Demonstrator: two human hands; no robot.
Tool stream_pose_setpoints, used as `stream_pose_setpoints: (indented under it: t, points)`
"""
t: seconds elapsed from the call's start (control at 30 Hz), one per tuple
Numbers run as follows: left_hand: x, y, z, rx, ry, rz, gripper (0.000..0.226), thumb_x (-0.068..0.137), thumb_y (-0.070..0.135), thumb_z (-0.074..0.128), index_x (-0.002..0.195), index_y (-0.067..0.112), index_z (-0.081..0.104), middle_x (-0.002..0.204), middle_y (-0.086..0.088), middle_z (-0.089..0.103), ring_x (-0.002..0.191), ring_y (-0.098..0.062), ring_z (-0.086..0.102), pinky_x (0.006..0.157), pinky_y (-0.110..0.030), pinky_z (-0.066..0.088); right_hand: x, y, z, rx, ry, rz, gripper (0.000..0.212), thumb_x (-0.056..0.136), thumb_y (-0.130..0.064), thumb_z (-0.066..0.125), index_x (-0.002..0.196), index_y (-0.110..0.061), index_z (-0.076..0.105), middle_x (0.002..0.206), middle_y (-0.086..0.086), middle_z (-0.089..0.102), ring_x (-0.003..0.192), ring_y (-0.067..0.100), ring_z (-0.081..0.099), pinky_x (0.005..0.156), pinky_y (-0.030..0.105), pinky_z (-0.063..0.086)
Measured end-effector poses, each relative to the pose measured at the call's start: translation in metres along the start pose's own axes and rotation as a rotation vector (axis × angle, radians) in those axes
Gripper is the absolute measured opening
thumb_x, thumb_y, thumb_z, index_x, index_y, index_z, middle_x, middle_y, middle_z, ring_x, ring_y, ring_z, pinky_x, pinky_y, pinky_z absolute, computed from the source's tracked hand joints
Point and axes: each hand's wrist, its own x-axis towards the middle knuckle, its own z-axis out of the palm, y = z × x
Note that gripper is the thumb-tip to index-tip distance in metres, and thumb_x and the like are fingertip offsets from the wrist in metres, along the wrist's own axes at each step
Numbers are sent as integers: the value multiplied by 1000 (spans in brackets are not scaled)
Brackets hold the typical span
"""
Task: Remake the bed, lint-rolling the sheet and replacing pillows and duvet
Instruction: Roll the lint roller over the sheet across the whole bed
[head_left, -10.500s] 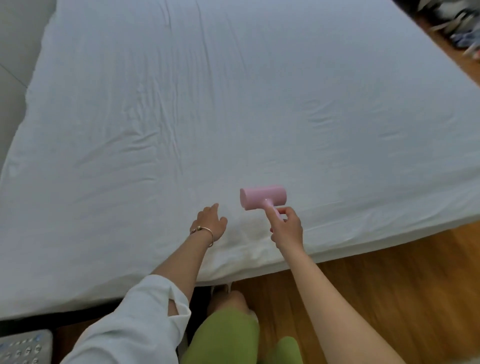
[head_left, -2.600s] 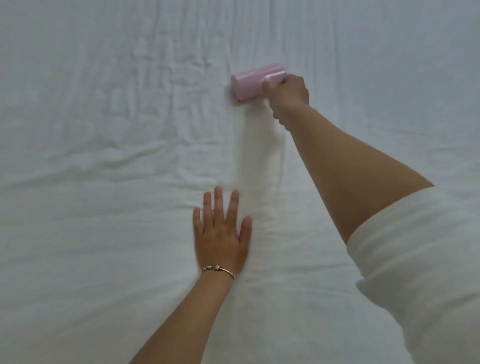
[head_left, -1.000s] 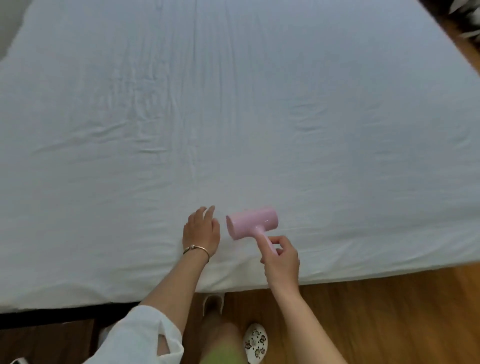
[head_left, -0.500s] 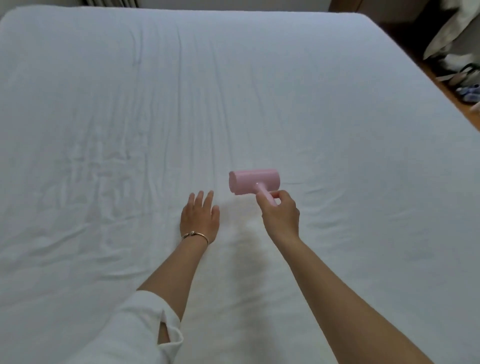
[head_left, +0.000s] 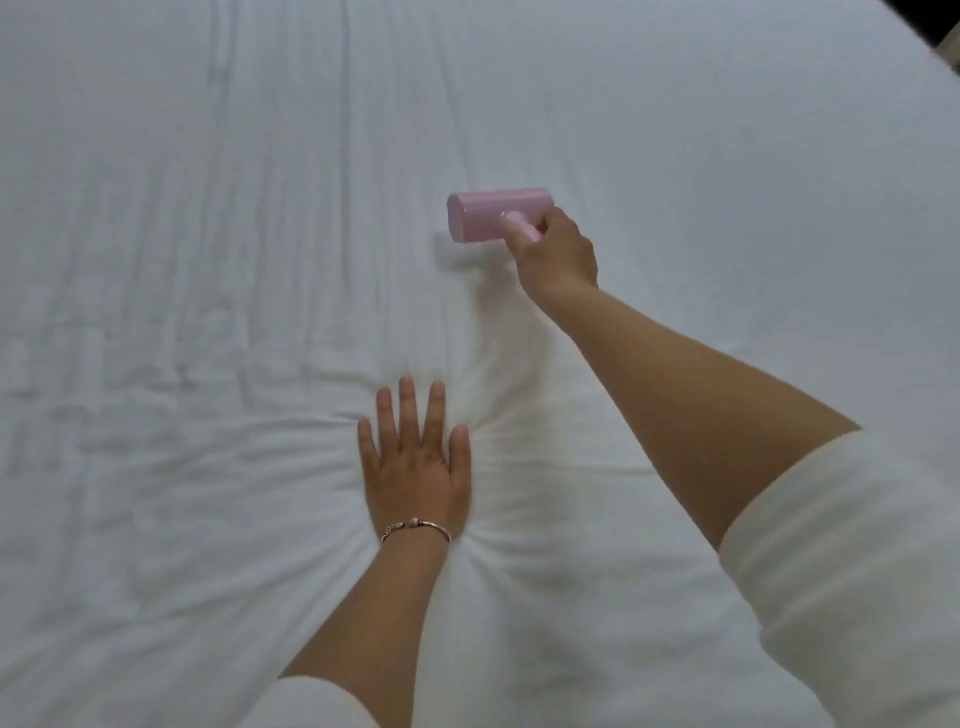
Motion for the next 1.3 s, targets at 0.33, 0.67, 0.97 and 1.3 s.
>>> stream_pose_setpoints:
  t: [0.33, 0.67, 0.97, 1.3]
  points:
    - [2, -3, 8, -12, 10, 7, 58, 98, 49, 18, 153, 30, 17, 161, -1, 14, 149, -22, 7, 119, -47, 4, -52, 51, 33, -51, 124, 88, 30, 90, -50, 53, 107, -25, 53, 95, 0, 63, 88, 29, 60, 71, 36, 46]
    - [2, 0, -27, 62, -228, 17, 60, 98, 56, 14, 152, 36, -5, 161, 5, -12, 148, -19, -14, 117, -43, -13, -196, 109, -8, -55, 98, 182, 21, 89, -44, 55, 102, -28, 53, 91, -1, 63, 86, 29, 61, 74, 37, 50]
    - [-144, 17, -55, 52, -300, 133, 58, 100, 49, 15, 153, 34, -2, 162, 4, -7, 148, -18, -10, 119, -42, -8, -371, 183, -52, -48, 63, 290, 17, 87, -45, 57, 93, -31, 48, 86, -3, 62, 82, 27, 60, 72, 39, 52]
    - [-355, 27, -51, 32, -248, 228, 53, 95, 45, 27, 146, 36, 36, 157, -4, 28, 145, -28, 24, 114, -49, 9, -546, 272, -89, -47, 41, 337, 15, 89, -40, 58, 93, -30, 46, 76, -1, 61, 72, 24, 59, 60, 34, 46]
